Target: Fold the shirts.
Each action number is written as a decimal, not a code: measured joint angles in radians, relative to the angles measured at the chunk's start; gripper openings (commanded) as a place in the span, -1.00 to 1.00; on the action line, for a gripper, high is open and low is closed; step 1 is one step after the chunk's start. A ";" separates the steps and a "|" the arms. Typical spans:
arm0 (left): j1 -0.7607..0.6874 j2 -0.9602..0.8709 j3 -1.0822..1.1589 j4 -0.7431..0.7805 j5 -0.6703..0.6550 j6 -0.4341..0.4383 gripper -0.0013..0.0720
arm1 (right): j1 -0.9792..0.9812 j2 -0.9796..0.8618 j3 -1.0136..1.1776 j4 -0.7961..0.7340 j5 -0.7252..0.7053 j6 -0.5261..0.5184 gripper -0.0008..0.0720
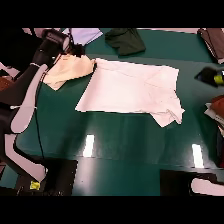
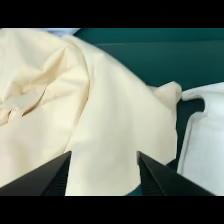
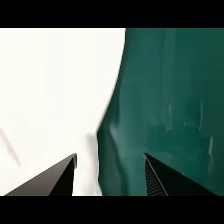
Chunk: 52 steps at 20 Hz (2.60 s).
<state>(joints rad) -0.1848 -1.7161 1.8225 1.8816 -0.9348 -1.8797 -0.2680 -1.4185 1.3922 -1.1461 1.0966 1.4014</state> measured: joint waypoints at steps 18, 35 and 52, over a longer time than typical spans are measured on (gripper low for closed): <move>0.206 0.159 -0.290 -0.644 -0.458 0.452 0.35 | 0.300 0.662 -0.798 -0.175 -0.113 -0.010 0.58; 0.229 0.182 -0.296 -0.716 -0.462 0.490 0.35 | 0.406 0.370 -0.645 -0.499 -0.195 0.215 0.56; 0.229 0.179 -0.532 -0.654 -0.433 0.602 0.69 | 0.406 0.402 -0.640 -0.504 -0.203 0.214 -0.94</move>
<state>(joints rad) 0.0437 -1.5368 1.2907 1.2274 -1.3682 -1.2774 0.1375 -1.0164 0.7521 -1.6501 0.8936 1.6157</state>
